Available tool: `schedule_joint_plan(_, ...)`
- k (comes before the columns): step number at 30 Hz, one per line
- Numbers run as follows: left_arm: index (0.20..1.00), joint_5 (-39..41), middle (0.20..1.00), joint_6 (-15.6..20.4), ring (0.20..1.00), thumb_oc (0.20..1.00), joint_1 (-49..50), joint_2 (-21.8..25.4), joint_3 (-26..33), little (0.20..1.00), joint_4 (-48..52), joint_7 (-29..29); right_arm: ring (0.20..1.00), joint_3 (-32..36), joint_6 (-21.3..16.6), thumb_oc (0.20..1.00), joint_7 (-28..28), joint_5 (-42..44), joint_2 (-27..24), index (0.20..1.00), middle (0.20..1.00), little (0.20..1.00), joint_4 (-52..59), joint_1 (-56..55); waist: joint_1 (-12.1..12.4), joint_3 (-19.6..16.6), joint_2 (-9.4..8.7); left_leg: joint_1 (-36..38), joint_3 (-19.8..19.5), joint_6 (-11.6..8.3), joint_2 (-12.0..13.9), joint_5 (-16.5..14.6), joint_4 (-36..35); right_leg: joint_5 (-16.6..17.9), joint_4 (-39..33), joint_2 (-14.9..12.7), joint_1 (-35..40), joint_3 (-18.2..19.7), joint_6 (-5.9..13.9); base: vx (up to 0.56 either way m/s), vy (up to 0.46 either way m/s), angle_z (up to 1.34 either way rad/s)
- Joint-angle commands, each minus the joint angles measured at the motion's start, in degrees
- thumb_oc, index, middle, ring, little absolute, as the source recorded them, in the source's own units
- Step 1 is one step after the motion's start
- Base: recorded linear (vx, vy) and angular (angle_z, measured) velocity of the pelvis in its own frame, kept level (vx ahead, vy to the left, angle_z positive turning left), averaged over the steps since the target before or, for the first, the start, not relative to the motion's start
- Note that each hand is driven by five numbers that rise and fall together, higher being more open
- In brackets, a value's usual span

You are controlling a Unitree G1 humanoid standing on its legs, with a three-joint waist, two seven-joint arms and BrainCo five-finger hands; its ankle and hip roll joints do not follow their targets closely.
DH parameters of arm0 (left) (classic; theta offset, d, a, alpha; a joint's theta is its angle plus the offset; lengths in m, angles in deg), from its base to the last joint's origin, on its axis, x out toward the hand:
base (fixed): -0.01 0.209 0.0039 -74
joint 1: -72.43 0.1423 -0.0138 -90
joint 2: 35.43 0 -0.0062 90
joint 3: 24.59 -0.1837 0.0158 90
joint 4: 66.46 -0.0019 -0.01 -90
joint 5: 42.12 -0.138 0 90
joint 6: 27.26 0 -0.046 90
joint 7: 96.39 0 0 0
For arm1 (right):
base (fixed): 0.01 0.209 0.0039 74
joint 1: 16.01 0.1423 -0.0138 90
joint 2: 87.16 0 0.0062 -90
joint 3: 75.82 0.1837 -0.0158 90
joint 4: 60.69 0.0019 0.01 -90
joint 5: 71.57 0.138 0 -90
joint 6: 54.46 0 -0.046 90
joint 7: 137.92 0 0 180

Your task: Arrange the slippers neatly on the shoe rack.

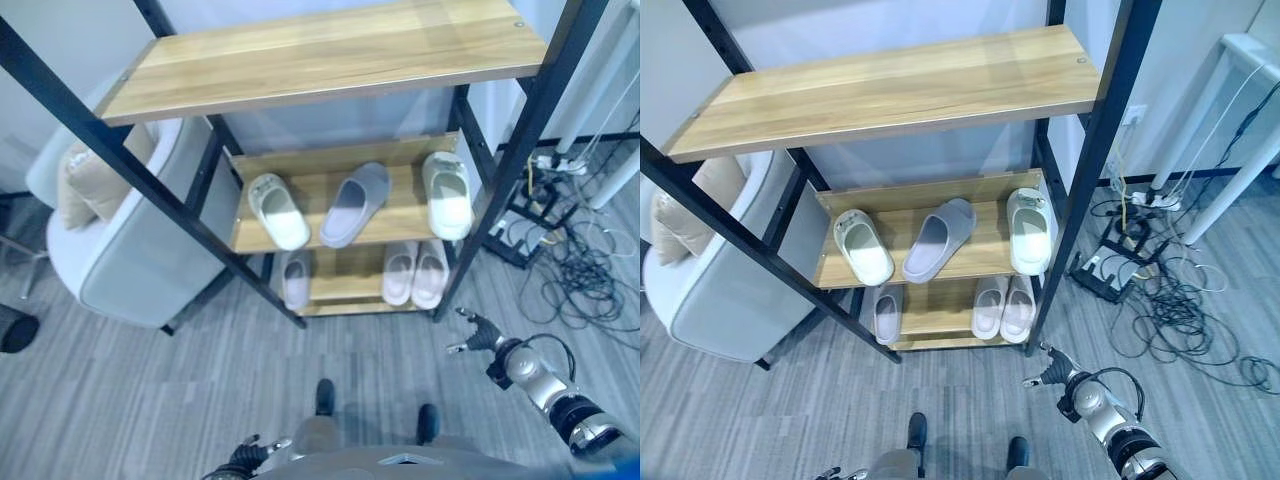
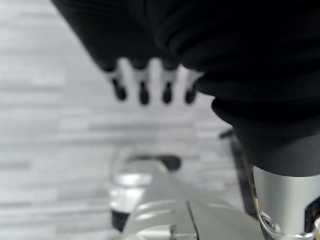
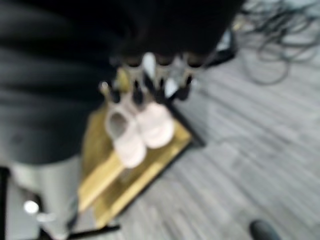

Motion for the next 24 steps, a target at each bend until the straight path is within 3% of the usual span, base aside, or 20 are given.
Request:
schedule_joint_plan(1, 1.000, -1.16, 1.000, 0.35, 1.000, 1.000, -3.35, 2.99, -2.76, 1.000, -2.64, 0.06, 1.000, -1.02, -2.88, 1.000, -0.98, -2.84, 5.34, 1.000, 1.000, 1.000, 2.79, 3.55, 0.30, 0.56, -6.91, 0.89, 0.97, 3.37, -3.70, -4.75, 4.17, -6.35, 10.05, -9.02, -3.58, 1.24, 5.52, 0.00, 0.000, 0.00)
schedule_joint_plan(12, 1.000, -1.67, 1.000, 0.37, 1.000, 1.000, -7.63, 3.69, -5.00, 1.000, -1.49, 1.49, 1.000, -11.43, -2.74, 1.000, -5.68, -1.96, 11.37, 1.000, 1.000, 1.000, 11.18, 13.06, 1.20, 3.43, -7.77, -0.66, 0.80, 3.57, -4.04, -5.01, 4.31, -6.07, 10.99, -9.58, -5.65, 1.74, 5.75, -0.01, 0.018, 0.02)
schedule_joint_plan(17, 1.000, -1.15, 1.000, 0.73, 1.000, 1.000, -9.49, 4.01, -5.78, 1.000, 0.14, 2.33, 1.000, -16.48, -4.09, 1.000, -7.96, -3.11, 12.19, 1.000, 1.000, 1.000, 23.83, 18.43, 1.59, 5.13, -8.48, -1.86, 1.23, 3.65, -4.14, -4.80, 3.99, -5.52, 11.20, -9.90, -7.39, 2.53, 6.15, -0.03, 0.032, -0.03)
schedule_joint_plan(20, 1.000, -1.38, 1.000, 1.02, 1.000, 1.000, -10.11, 3.51, -6.29, 1.000, 0.47, 2.95, 1.000, -16.44, -6.48, 1.000, -5.25, -8.26, 9.21, 1.000, 1.000, 1.000, 34.04, 23.35, 1.60, 6.01, -8.73, -2.52, 1.33, 3.65, -4.06, -4.77, 4.24, -5.48, 11.74, -9.84, -8.39, 3.09, 6.25, -0.03, 0.007, -0.07)
schedule_joint_plan(24, 1.000, -1.13, 1.000, 1.13, 1.000, 1.000, -10.88, 3.00, -6.65, 1.000, 0.24, 3.99, 1.000, -13.48, -7.68, 1.000, -1.42, -9.01, 8.10, 1.000, 1.000, 1.000, 40.28, 24.28, 1.40, 6.42, -8.90, -2.59, 1.53, 3.66, -3.91, -4.78, 4.13, -5.36, 11.71, -9.80, -8.65, 3.36, 6.29, -0.01, 0.004, -0.07)
